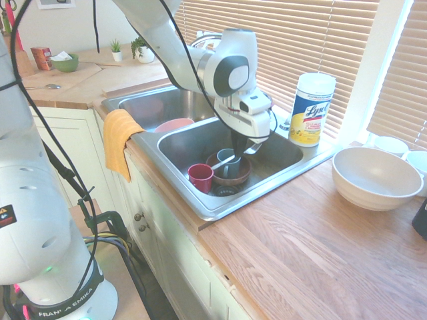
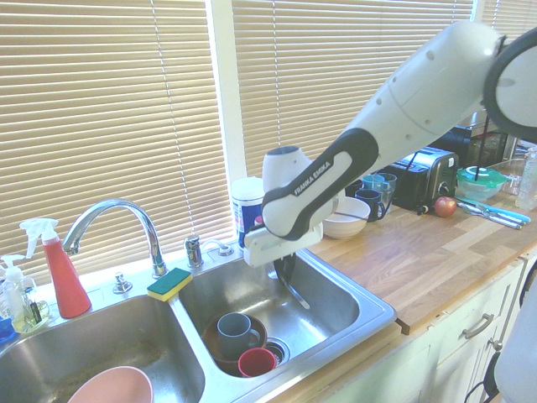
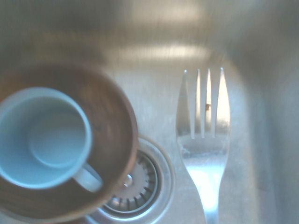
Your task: Put the fork into the sink
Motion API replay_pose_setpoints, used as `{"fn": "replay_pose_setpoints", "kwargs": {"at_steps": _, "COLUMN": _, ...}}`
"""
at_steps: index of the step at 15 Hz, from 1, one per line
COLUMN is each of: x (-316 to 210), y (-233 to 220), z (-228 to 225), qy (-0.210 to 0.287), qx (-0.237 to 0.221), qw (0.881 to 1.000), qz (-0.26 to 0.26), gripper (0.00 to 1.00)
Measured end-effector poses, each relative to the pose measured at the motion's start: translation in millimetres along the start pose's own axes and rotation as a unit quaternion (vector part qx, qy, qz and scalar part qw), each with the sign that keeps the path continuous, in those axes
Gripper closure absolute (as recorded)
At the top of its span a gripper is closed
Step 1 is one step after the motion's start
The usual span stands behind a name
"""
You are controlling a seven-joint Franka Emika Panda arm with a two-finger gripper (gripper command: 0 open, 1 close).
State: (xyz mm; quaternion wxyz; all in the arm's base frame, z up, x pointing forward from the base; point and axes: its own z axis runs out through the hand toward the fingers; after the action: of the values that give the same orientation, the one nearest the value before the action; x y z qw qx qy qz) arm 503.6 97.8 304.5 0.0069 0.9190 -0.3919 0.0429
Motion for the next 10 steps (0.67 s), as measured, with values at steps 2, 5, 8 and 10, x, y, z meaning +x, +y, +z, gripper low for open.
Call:
{"fn": "replay_pose_setpoints", "kwargs": {"at_steps": 2, "x": -1.1, "y": -0.8, "z": 31.6, "qy": -0.002, "qx": -0.006, "qw": 1.000, "qz": -0.015, "gripper": 1.00}}
{"fn": "replay_pose_setpoints", "kwargs": {"at_steps": 5, "x": -5.5, "y": -5.6, "z": 74.4, "qy": -0.006, "qx": -0.006, "qw": 1.000, "qz": -0.029, "gripper": 1.00}}
{"fn": "replay_pose_setpoints", "kwargs": {"at_steps": 8, "x": -4.4, "y": -21.2, "z": 109.8, "qy": -0.013, "qx": -0.008, "qw": 0.999, "qz": -0.032, "gripper": 1.00}}
{"fn": "replay_pose_setpoints", "kwargs": {"at_steps": 10, "x": -6.2, "y": -31.3, "z": 129.6, "qy": -0.020, "qx": -0.010, "qw": 0.999, "qz": -0.032, "gripper": 1.00}}
